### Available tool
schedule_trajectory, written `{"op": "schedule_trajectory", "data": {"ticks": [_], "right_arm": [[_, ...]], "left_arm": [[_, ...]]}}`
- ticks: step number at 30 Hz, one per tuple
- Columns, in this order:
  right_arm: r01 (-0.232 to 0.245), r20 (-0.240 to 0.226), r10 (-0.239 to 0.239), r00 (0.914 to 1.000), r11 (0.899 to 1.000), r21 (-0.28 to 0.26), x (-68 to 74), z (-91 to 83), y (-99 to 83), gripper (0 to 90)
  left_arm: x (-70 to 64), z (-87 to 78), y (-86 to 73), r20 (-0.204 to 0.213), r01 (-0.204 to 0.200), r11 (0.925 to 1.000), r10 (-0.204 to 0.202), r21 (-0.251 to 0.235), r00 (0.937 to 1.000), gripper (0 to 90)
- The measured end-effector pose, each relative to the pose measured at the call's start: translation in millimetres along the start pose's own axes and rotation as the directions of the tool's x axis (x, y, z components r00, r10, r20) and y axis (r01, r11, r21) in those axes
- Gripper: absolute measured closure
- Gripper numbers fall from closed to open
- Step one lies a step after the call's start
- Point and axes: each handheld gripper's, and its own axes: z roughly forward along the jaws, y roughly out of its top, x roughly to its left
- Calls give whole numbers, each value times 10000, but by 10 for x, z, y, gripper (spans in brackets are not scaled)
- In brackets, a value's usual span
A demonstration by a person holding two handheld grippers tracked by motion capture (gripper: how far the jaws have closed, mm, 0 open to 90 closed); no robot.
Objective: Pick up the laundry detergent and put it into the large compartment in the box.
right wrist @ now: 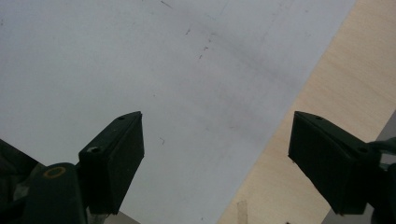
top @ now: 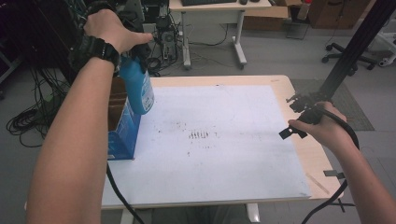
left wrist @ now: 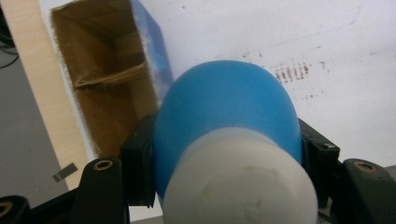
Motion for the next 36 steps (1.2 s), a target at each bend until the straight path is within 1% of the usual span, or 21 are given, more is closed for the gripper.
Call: {"op": "schedule_trajectory", "data": {"ticks": [2,3,4,8,20,21,24,25,28,36], "right_arm": [[-8,9,8,10000,10000,0,-1,-2,2,182],[-8,9,8,10000,10000,0,-1,-2,2,182],[-7,28,7,10000,10000,2,-1,-1,5,182],[-26,28,26,10000,10000,12,0,4,10,181],[-61,71,60,10000,9999,112,9,14,17,182],[-61,71,60,10000,9999,112,9,14,17,182],[-71,74,70,9999,9999,94,10,6,23,182],[-71,74,70,9999,9999,94,10,6,23,182],[-50,95,49,9999,10000,78,13,0,29,182],[-85,140,83,9999,9999,117,25,-11,34,182]], "left_arm": [[59,-8,-11,-94,97,10000,-97,3,9999,375],[59,-8,-11,-94,97,10000,-97,3,9999,375],[103,-11,-20,-146,164,9999,-164,5,9998,375],[214,-17,-51,-167,352,9994,-352,-33,9992,375],[478,-65,-145,-422,726,9973,-727,-48,9965,376],[478,-65,-145,-422,726,9973,-727,-48,9965,375],[562,-71,-171,-539,830,9965,-831,-55,9951,375],[562,-71,-171,-539,830,9965,-831,-55,9951,375],[633,-64,-195,-623,869,9962,-872,-66,9942,375],[748,-24,-240,-670,985,9951,-984,-23,9929,375]]}}
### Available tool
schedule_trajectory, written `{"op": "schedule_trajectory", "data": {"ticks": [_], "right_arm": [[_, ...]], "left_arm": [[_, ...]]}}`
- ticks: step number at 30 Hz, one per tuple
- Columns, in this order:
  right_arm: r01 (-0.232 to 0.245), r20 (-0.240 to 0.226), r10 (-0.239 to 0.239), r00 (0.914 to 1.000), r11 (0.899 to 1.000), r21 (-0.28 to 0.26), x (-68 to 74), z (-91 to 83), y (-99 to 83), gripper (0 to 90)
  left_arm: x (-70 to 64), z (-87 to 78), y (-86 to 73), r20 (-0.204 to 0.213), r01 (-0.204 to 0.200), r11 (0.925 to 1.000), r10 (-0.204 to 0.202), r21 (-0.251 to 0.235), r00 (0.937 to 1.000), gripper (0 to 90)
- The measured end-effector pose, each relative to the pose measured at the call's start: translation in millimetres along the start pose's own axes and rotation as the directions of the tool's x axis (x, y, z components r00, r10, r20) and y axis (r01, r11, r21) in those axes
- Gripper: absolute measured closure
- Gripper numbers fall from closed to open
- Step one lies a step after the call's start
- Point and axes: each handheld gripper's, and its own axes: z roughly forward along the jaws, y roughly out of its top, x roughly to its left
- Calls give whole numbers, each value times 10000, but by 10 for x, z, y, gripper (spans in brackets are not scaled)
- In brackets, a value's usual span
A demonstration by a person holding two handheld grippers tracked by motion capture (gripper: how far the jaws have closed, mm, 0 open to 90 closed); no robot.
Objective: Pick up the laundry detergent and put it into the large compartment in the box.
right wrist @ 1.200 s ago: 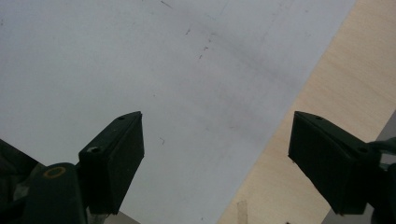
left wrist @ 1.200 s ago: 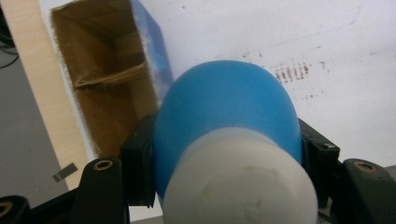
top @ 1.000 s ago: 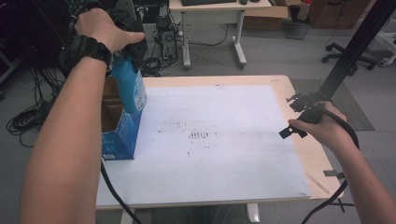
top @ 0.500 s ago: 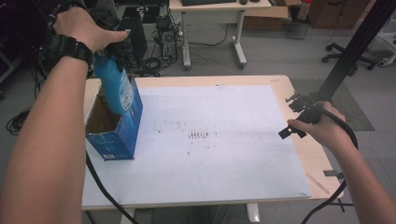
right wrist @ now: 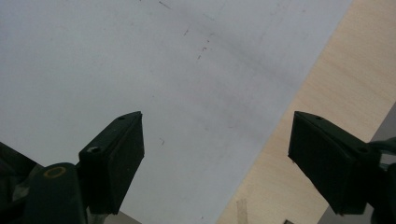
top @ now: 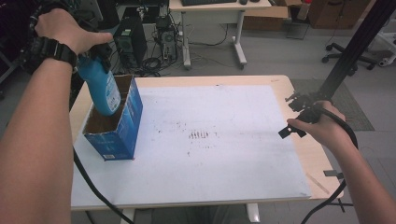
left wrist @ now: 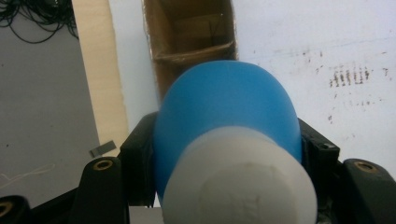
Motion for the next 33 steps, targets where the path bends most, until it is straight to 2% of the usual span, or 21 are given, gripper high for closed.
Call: {"op": "schedule_trajectory", "data": {"ticks": [10,33], "right_arm": [[30,-4,-30,10000,10000,11,22,4,23,182],[28,-40,-28,10000,9999,104,36,57,12,181]], "left_arm": [[62,27,-23,-78,44,10000,-45,-28,10000,375],[62,215,-26,28,35,9999,-36,108,10000,375]]}}
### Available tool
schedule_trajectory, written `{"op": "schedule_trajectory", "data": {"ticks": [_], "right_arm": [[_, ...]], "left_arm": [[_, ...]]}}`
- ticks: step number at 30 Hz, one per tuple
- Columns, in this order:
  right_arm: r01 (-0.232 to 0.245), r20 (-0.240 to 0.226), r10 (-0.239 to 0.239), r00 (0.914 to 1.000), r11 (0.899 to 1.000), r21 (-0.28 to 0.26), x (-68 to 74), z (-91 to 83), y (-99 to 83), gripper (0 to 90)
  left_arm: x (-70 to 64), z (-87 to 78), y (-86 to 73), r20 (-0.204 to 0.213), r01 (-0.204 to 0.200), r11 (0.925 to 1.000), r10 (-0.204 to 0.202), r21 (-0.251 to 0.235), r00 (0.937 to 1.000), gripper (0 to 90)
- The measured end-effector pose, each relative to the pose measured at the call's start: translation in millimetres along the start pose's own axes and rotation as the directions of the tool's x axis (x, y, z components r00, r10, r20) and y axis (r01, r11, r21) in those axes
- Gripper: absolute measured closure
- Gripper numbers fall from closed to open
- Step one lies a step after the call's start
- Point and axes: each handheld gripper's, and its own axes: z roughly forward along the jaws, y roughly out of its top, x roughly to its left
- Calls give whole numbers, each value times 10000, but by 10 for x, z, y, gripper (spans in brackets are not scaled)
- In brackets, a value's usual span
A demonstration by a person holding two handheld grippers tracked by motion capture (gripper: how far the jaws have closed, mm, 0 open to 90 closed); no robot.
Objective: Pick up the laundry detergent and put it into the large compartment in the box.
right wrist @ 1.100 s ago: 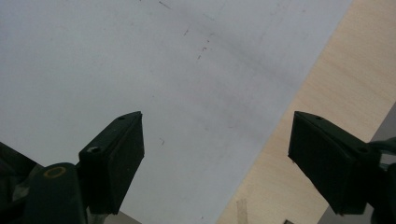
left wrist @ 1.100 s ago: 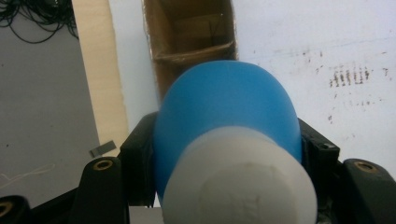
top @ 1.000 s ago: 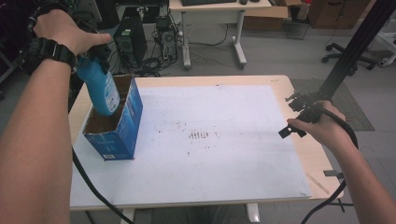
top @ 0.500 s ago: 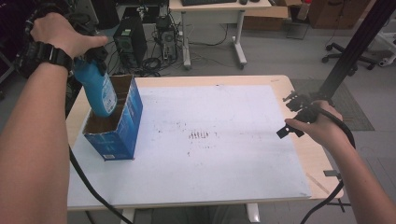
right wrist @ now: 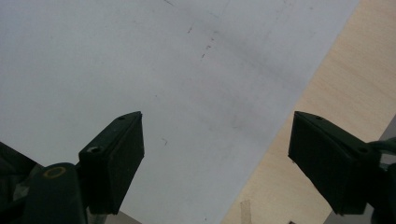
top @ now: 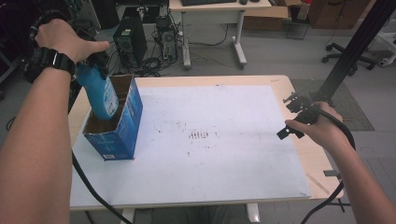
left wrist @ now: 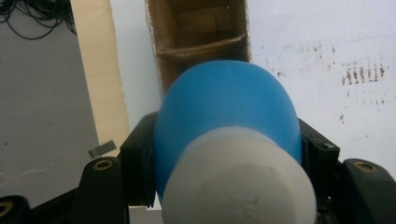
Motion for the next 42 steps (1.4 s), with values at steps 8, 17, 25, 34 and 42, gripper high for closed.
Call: {"op": "schedule_trajectory", "data": {"ticks": [8,17,25,34,42], "right_arm": [[22,-24,-22,10000,10000,26,9,15,5,180],[21,-20,-21,10000,10000,98,20,44,16,180],[52,-4,-52,10000,9999,114,36,50,24,180],[52,-13,-52,10000,9999,146,42,64,25,180],[88,5,-88,10000,9998,191,57,80,31,180]], "left_arm": [[5,115,1,50,78,9999,-79,67,10000,375],[26,273,-12,129,91,9997,-94,230,9999,375],[41,373,-28,172,117,9994,-122,315,9998,375],[42,490,-38,199,119,9991,-127,395,9997,375],[23,644,-48,220,57,9983,-70,573,9997,375]]}}
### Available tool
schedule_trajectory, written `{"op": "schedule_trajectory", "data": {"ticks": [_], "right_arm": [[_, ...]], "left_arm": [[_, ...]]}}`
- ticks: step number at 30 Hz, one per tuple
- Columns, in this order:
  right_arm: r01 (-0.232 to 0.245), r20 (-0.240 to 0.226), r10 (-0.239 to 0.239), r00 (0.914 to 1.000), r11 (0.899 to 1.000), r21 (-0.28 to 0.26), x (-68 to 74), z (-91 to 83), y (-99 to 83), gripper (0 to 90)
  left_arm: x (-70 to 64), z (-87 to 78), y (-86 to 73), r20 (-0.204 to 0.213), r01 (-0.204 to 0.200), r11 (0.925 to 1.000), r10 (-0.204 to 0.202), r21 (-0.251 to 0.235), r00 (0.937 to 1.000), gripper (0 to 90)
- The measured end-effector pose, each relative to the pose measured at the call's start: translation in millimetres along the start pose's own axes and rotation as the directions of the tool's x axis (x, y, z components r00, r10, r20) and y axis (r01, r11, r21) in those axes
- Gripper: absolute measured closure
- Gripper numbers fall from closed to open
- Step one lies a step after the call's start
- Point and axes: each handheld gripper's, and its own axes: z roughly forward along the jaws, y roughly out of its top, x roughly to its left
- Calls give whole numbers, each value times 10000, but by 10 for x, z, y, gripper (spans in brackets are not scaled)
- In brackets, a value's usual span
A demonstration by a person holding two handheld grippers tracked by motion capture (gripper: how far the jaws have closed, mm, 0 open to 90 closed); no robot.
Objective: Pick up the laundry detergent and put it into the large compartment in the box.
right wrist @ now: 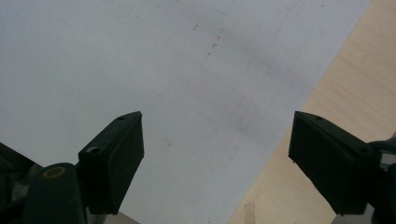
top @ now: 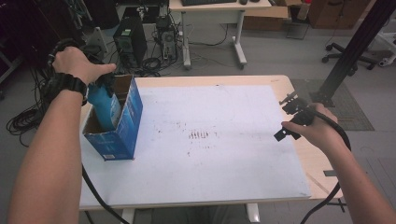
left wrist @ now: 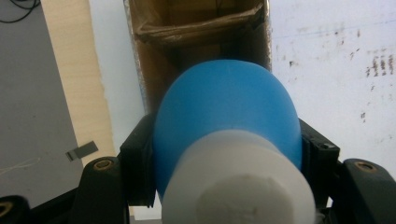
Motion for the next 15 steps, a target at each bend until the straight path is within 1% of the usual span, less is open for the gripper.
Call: {"op": "schedule_trajectory", "data": {"ticks": [15], "right_arm": [[-11,-16,11,10000,10000,60,-1,38,-8,180]], "left_arm": [[-29,184,1,-67,-113,9999,114,129,9999,375]]}}
